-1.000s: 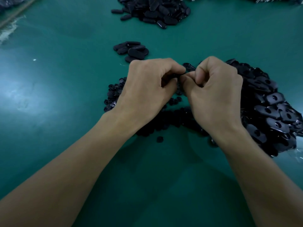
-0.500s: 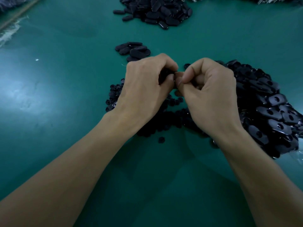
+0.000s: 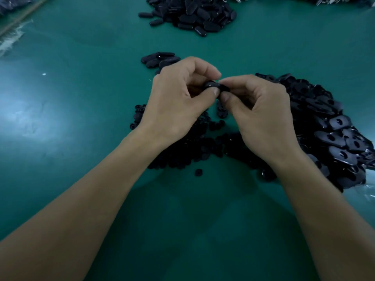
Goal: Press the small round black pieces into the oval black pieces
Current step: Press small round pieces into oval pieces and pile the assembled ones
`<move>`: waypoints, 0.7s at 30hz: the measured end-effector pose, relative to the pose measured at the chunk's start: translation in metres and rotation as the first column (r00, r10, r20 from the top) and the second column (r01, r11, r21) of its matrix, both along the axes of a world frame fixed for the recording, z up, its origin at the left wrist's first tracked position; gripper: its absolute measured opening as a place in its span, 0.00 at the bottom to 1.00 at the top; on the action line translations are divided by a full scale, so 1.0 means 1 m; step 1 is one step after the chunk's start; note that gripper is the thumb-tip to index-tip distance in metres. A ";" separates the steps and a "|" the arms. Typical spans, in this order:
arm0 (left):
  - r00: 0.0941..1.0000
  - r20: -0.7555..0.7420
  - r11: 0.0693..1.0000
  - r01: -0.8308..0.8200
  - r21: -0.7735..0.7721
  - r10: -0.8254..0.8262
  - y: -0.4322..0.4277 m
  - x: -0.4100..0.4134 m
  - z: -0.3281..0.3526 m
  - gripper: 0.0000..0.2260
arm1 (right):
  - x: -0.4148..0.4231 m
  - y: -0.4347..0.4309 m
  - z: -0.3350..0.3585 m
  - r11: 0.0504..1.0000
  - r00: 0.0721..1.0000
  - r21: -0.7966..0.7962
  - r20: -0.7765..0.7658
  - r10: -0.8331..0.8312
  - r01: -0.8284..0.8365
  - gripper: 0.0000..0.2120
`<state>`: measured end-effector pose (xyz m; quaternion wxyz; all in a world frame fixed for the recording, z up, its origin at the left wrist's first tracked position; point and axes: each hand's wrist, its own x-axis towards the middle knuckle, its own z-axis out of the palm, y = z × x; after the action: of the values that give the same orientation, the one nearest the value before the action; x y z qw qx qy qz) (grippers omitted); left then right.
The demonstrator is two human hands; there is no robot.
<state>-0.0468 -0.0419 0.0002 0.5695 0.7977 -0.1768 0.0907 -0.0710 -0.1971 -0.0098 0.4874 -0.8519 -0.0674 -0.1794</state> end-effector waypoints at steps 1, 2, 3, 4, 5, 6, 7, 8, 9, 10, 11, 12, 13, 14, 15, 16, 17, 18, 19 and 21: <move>1.000 -0.006 1.000 0.002 -0.010 -0.002 0.001 0.000 0.000 0.10 | 0.001 -0.001 -0.001 0.999 1.000 0.035 0.000 0.017 -0.017 0.09; 1.000 -0.012 1.000 0.000 -0.021 0.000 0.001 0.000 0.001 0.09 | 0.001 -0.002 -0.001 0.997 0.999 0.070 0.001 0.032 -0.032 0.09; 1.000 -0.021 0.999 -0.004 -0.032 0.003 0.002 0.001 0.001 0.09 | 0.002 -0.003 0.000 0.994 0.999 0.097 0.004 0.043 -0.043 0.08; 1.000 -0.031 0.999 -0.004 -0.038 0.003 0.003 0.001 0.001 0.08 | 0.001 -0.004 0.001 0.992 0.999 0.115 0.005 0.048 -0.049 0.07; 0.999 -0.042 0.999 -0.001 -0.039 -0.001 0.003 0.001 0.002 0.08 | 0.001 -0.004 0.002 0.990 0.999 0.128 0.002 0.051 -0.051 0.07; 0.999 -0.050 0.999 0.004 -0.037 -0.005 0.004 0.001 0.002 0.09 | 0.001 -0.006 0.003 0.989 0.999 0.141 -0.006 0.053 -0.051 0.06; 0.998 -0.054 0.999 0.006 -0.034 -0.008 0.004 0.001 0.002 0.09 | 0.001 -0.006 0.004 0.987 0.998 0.153 -0.015 0.055 -0.052 0.06; 0.998 -0.058 1.000 0.006 -0.030 -0.007 0.004 0.002 0.001 0.09 | 0.001 -0.007 0.005 0.986 0.998 0.159 -0.024 0.057 -0.052 0.06; 0.998 -0.061 1.000 0.003 -0.030 -0.005 0.004 0.002 0.002 0.09 | 0.000 -0.007 0.005 0.985 0.998 0.163 -0.032 0.059 -0.053 0.06; 0.998 -0.065 0.999 0.001 -0.034 -0.003 0.004 0.002 0.002 0.09 | 0.000 -0.008 0.006 0.984 0.997 0.169 -0.036 0.062 -0.055 0.06; 0.998 -0.068 0.999 -0.002 -0.038 -0.001 0.005 0.002 0.002 0.09 | 0.000 -0.007 0.006 0.983 0.997 0.176 -0.040 0.066 -0.058 0.06; 0.997 -0.071 0.999 -0.004 -0.040 0.001 0.005 0.002 0.002 0.09 | -0.001 -0.007 0.006 0.982 0.997 0.179 -0.041 0.067 -0.059 0.06; 0.997 -0.073 0.999 -0.005 -0.040 0.002 0.005 0.002 0.002 0.09 | -0.001 -0.007 0.007 0.983 0.997 0.176 -0.041 0.066 -0.058 0.06; 0.997 -0.075 0.999 -0.007 -0.038 0.004 0.005 0.002 0.002 0.09 | -0.001 -0.006 0.007 0.984 0.997 0.171 -0.041 0.064 -0.057 0.06; 0.997 -0.077 0.999 -0.007 -0.034 0.005 0.005 0.001 0.003 0.10 | -0.001 -0.006 0.007 0.985 0.997 0.166 -0.040 0.064 -0.056 0.07; 0.997 -0.079 1.000 -0.006 -0.030 0.003 0.005 0.001 0.003 0.10 | -0.001 -0.007 0.007 0.986 0.997 0.159 -0.037 0.063 -0.057 0.07; 0.997 -0.081 1.000 -0.004 -0.029 0.001 0.005 0.001 0.003 0.10 | -0.001 -0.007 0.007 0.986 0.997 0.153 -0.033 0.064 -0.058 0.07; 0.997 -0.081 1.000 -0.001 -0.029 -0.002 0.006 0.001 0.004 0.10 | -0.001 -0.007 0.008 0.987 0.997 0.147 -0.026 0.066 -0.061 0.07; 0.997 -0.081 1.000 0.002 -0.028 -0.004 0.006 0.001 0.004 0.10 | -0.001 -0.008 0.008 0.988 0.998 0.140 -0.020 0.068 -0.064 0.08; 0.997 -0.073 1.000 -0.003 -0.018 0.001 0.005 0.000 0.004 0.10 | -0.001 -0.008 0.008 0.991 0.998 0.118 -0.006 0.070 -0.068 0.08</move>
<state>-0.0466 -0.0365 0.0043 0.5827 0.7953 -0.1543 0.0638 -0.0715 -0.2052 -0.0014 0.5431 -0.8197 -0.0836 -0.1616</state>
